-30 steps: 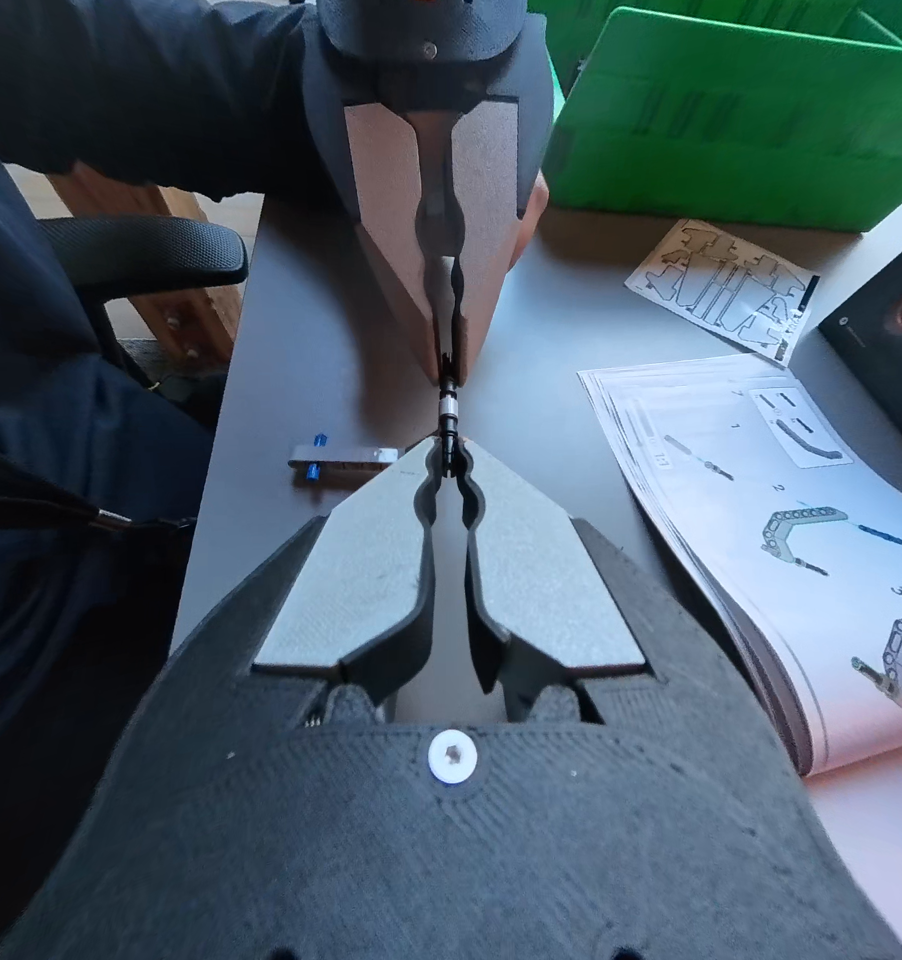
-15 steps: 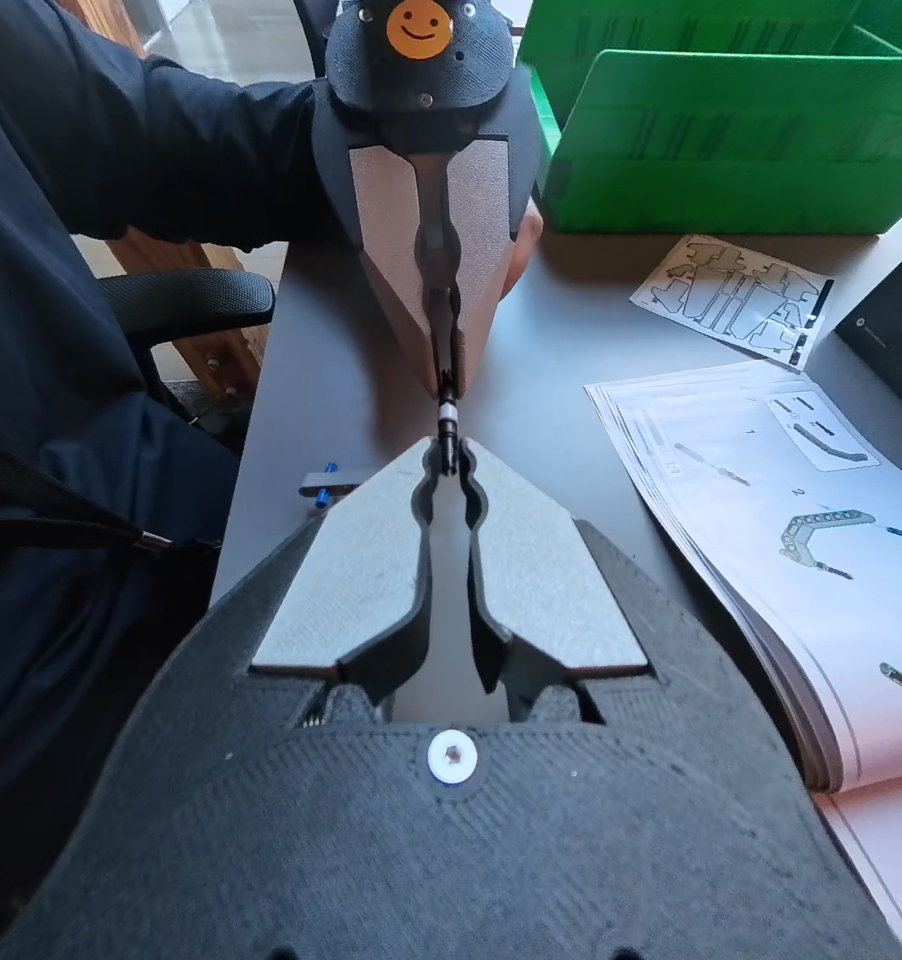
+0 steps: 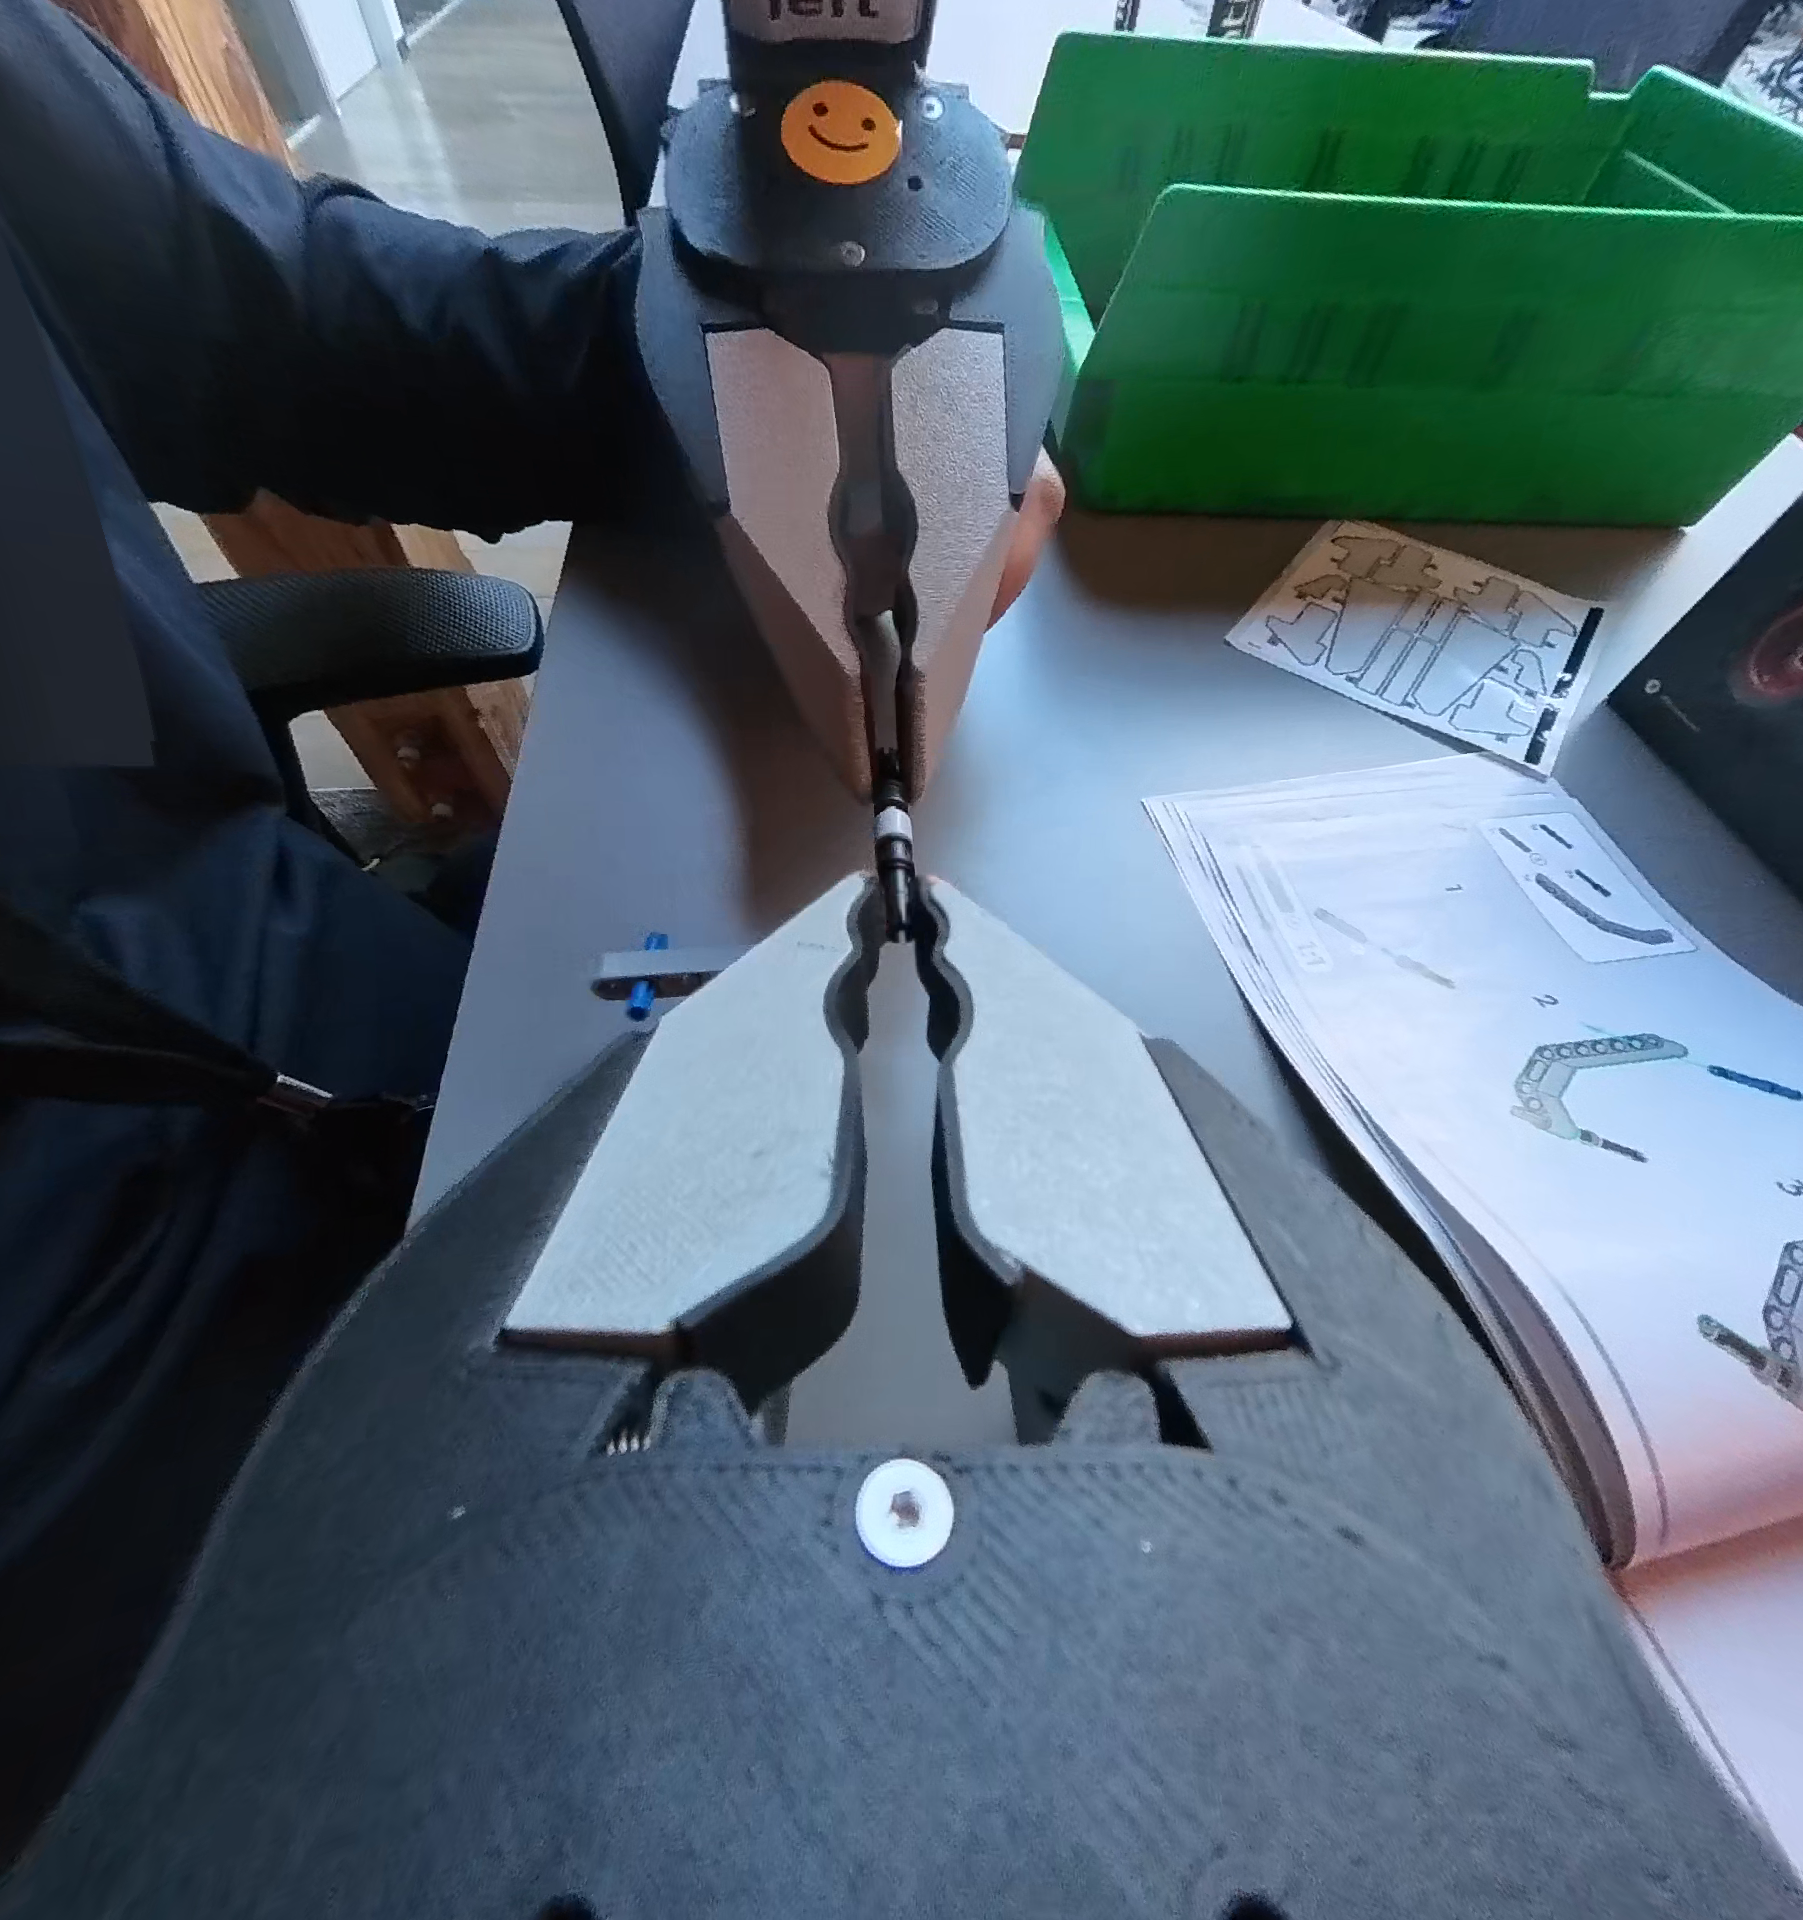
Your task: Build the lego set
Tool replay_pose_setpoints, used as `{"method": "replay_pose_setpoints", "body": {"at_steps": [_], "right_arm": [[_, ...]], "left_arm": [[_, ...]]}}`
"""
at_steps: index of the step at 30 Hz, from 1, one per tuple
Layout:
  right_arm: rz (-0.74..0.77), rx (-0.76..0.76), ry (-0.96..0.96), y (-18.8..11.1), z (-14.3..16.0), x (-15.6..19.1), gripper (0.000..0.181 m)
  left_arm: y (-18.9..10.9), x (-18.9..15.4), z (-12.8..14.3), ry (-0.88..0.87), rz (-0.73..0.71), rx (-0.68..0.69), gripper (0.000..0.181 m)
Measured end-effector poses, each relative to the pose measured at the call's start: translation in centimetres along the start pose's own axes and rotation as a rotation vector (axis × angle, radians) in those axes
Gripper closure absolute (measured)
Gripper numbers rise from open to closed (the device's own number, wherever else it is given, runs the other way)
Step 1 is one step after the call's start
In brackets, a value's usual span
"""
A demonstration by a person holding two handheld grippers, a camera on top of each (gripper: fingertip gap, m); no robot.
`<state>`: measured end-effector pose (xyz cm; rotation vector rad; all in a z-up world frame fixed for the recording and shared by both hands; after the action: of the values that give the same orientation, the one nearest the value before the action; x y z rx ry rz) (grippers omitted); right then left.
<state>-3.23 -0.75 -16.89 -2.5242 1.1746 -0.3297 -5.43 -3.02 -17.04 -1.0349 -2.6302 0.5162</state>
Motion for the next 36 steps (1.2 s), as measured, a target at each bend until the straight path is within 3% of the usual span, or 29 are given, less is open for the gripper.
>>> {"method": "replay_pose_setpoints", "body": {"at_steps": [11, 27, 36], "right_arm": [[-0.002, -0.008, 0.016, -0.3, -0.1, -0.2, 0.179], [-0.05, -0.08, 0.04, -1.0, -1.2, 0.3, 0.18], [-0.015, 0.034, -0.039, -0.2, 0.5, 0.4, 0.179]], "left_arm": [[-0.3, 0.0, -0.5, -0.009, 0.01, -0.045, 0.173], [-0.4, 0.0, -2.3, 0.016, -0.03, -0.158, 0.177], [0.7, -0.5, -0.1, 0.09, -0.031, 0.027, 0.177]]}}
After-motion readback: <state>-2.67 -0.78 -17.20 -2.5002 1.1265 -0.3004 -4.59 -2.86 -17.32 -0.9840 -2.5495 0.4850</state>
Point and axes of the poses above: each gripper's, where its closed fingertips meet, y out along the fingers, z out of its underside, x = y × z across the jaws, the point moved 1 cm from there along -y, back along the fingers, and after that the axes turned 7 degrees about y, right-handed, at the moved point
